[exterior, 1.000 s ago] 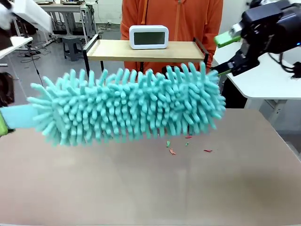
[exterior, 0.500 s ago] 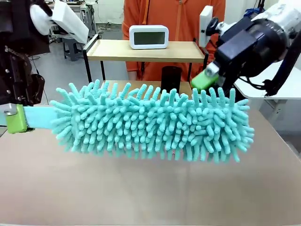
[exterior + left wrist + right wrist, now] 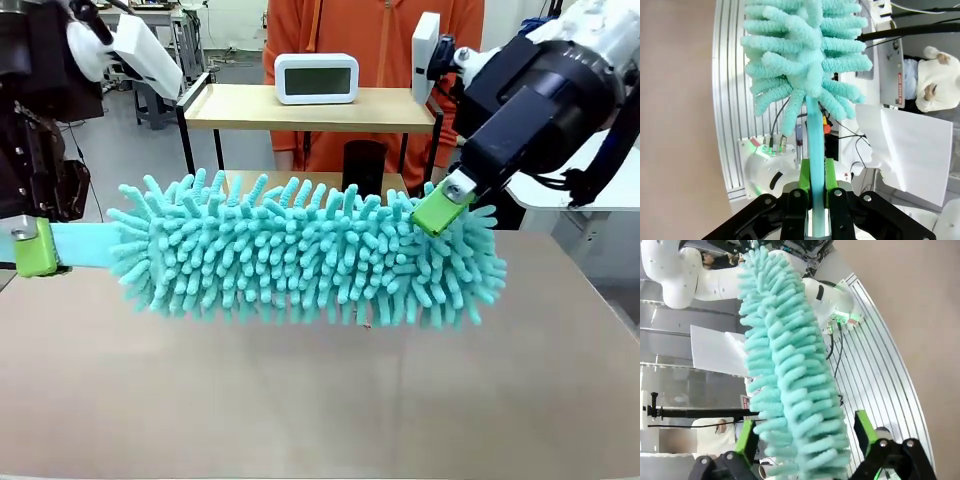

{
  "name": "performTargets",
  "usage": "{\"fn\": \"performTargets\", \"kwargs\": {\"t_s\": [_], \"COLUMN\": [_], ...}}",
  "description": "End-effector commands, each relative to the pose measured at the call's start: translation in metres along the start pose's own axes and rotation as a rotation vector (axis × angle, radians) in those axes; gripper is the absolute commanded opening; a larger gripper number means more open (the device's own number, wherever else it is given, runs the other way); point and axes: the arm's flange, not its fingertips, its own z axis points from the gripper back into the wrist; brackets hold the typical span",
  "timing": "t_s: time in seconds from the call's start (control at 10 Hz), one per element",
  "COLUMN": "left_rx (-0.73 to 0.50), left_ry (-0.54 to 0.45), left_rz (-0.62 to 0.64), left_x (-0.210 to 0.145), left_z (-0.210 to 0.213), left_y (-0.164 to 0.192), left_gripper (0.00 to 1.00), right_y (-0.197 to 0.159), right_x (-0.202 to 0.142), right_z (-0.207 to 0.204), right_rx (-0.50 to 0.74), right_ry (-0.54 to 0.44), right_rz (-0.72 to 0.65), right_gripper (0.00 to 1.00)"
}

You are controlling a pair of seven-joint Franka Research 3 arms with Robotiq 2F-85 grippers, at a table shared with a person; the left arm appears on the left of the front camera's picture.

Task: Clean the shelf.
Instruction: Hand the Duster back to the human.

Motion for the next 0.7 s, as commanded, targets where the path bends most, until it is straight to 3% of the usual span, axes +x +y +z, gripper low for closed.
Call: {"fn": "performTargets", "kwargs": {"t_s": [0.0,0.3,0.4,0.5,0.6], "left_rx": [-0.012,-0.029,-0.030,-0.028,-0.023], "left_ry": [-0.044,-0.034,-0.034,-0.041,-0.043], "left_rz": [-0.009,-0.012,-0.008,-0.009,0.001], "left_x": [-0.0007,0.0001,0.0000,-0.0006,-0.0005], "left_z": [-0.0014,-0.0042,-0.0058,-0.0048,-0.0040], "left_y": [-0.0020,-0.0009,-0.0007,-0.0009,0.0002], "left_gripper": [0.12,0.12,0.12,0.12,0.12], "right_y": [-0.0035,-0.0107,-0.0086,-0.0071,-0.0074], "right_x": [-0.0070,-0.0056,-0.0065,-0.0061,-0.0049], "right_z": [-0.0003,-0.0047,-0.0045,-0.0040,-0.0045], "right_rx": [-0.005,-0.015,-0.014,-0.003,-0.001], "right_ry": [0.016,0.016,0.025,0.027,0.022], "right_rz": [0.062,0.050,0.069,0.077,0.075], "right_gripper": [1.00,1.00,0.41,0.41,0.00]}}
